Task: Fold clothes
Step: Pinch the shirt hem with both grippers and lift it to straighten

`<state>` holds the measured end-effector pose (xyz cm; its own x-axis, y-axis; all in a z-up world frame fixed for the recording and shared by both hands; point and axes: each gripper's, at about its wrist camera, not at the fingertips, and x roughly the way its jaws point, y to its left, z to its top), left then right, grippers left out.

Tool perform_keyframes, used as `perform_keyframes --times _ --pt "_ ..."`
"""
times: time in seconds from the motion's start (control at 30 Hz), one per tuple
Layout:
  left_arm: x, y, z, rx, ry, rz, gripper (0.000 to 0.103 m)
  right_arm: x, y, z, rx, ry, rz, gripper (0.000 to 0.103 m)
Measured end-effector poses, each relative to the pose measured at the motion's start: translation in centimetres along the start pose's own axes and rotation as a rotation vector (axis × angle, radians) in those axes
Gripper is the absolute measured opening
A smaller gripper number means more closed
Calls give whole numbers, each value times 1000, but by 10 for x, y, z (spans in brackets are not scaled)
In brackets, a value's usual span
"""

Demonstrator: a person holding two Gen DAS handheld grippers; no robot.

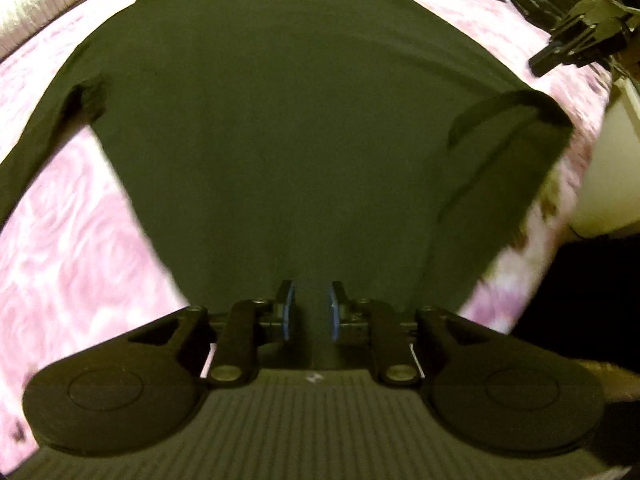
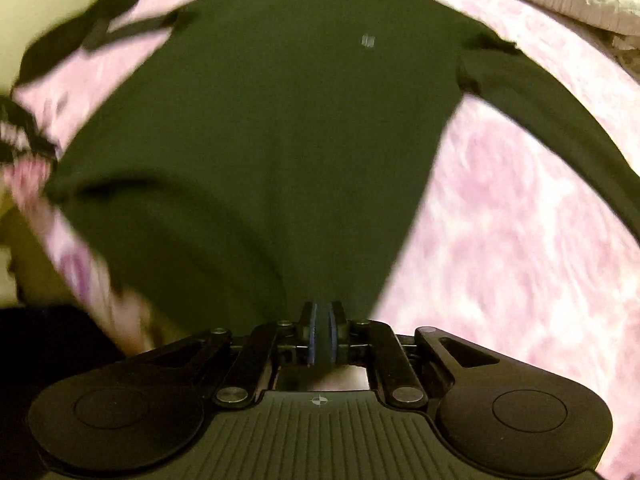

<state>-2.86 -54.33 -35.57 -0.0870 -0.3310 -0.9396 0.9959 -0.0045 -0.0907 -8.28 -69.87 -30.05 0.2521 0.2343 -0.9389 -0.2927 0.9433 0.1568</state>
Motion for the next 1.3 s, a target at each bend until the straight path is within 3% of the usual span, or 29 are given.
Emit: perform_keyframes --times 0.03,0.17,0.27,0.37,0.4,0.47,0.53,0.6,0.67,0.73,0.8,0.87,0.9,0.97,1.03,1.07,1.1,1.3 --pt "9 -2 7 -4 -2 1 13 12 -2 8 6 -8 17 13" --pt "30 -14 6 72 126 -85 13 60 -14 29 28 20 60 18" --pt "18 -14 -5 93 189 -114 13 65 -17 14 48 134 137 19" --pt "-2 -8 -19 80 225 -110 14 49 -8 -17 -59 310 193 19" --pt "-8 -6 -23 76 236 -109 14 41 -10 -24 -65 325 183 19" --pt "-19 3 -32 21 245 -72 16 27 -19 -33 -27 303 155 20" --pt "-24 20 -41 -101 239 7 33 17 -30 -34 54 235 124 24" --pt "-23 38 -48 -247 218 62 36 13 -37 -32 110 155 66 52" --pt "-14 52 -51 -387 206 44 35 15 -44 -30 148 101 13 63" --pt "-2 59 -52 -486 198 12 32 20 -54 -29 203 86 -20 63" --pt "14 58 -49 -512 226 -16 30 23 -63 -32 256 85 -29 63" --pt "19 50 -42 -451 219 -12 16 23 -72 -41 330 89 -21 63" --pt "18 47 -38 -407 220 -26 2 23 -76 -46 369 91 -17 63" --pt "14 44 -35 -339 228 -30 2 24 -84 -56 446 95 -9 63" --pt "9 46 -35 -276 246 -21 2 25 -92 -67 516 104 29 56" --pt "7 50 -36 -272 251 -19 2 25 -94 -72 529 116 41 21" --pt "6 54 -37 -269 256 -18 2 26 -94 -76 535 129 48 0" --pt "12 57 -28 -211 294 -17 2 27 -104 -85 520 202 42 1"
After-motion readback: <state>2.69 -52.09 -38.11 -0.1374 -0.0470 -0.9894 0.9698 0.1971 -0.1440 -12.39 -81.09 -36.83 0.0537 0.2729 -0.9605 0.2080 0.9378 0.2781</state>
